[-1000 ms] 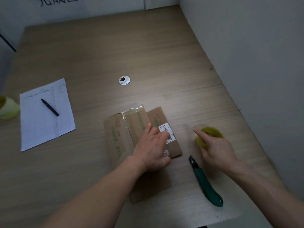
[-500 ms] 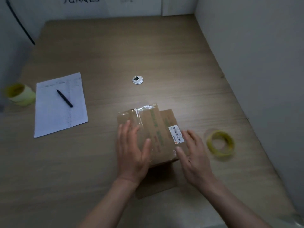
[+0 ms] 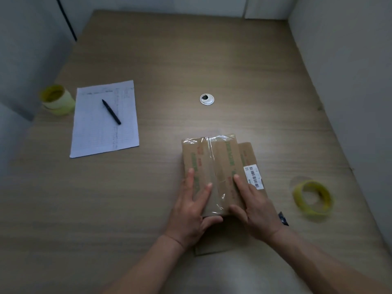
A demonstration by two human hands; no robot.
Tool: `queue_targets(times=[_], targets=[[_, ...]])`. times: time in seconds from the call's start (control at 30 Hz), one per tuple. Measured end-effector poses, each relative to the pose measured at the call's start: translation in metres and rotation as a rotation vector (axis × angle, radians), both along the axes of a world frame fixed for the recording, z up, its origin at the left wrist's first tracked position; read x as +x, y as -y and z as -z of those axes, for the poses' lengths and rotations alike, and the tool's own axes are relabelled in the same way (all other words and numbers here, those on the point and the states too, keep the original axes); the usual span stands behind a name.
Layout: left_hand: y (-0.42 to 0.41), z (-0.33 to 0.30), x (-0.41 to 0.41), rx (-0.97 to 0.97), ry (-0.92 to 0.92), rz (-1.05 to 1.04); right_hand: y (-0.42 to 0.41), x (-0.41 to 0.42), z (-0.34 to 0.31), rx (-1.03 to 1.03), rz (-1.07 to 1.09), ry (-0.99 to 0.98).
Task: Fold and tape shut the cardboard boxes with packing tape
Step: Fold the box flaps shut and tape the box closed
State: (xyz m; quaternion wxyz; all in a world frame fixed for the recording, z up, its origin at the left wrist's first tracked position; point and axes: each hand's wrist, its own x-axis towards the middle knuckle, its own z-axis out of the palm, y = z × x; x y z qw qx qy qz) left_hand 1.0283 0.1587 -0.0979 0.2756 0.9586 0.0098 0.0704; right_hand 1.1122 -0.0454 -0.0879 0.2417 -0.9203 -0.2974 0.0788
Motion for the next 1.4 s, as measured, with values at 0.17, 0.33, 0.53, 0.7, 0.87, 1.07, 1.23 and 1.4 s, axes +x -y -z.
queue_targets(times=[0.17,0.33,0.53,0.7,0.87,1.07,1.23,1.4], targets=[[0.000,-0.006,-0.002,-0.165,-0.092,-0.006,-0.005,-0.009,-0.002,0.240,0.117,-0.102],[0.008,-0.013,0.003,-0.260,-0.001,-0.139,-0.005,-0.001,-0.014,0.159,0.184,-0.232],[0.018,-0.022,0.016,-0.113,-0.054,-0.229,-0.063,0.070,-0.041,-0.208,-0.034,0.136],[0.019,-0.019,0.019,-0.067,0.002,-0.232,-0.099,0.109,-0.021,-0.388,-0.331,0.137],[0.026,-0.018,0.019,-0.125,0.009,-0.300,-0.105,0.116,-0.016,-0.300,-0.232,0.145],[0.028,-0.025,0.022,-0.083,-0.003,-0.333,-0.071,0.112,-0.016,0.056,-0.143,0.057],[0.015,-0.017,0.017,-0.121,-0.145,-0.225,-0.022,0.051,-0.007,0.195,-0.076,-0.197],[0.000,-0.009,0.015,-0.031,-0.193,-0.088,-0.004,0.016,-0.002,0.088,-0.131,-0.077]])
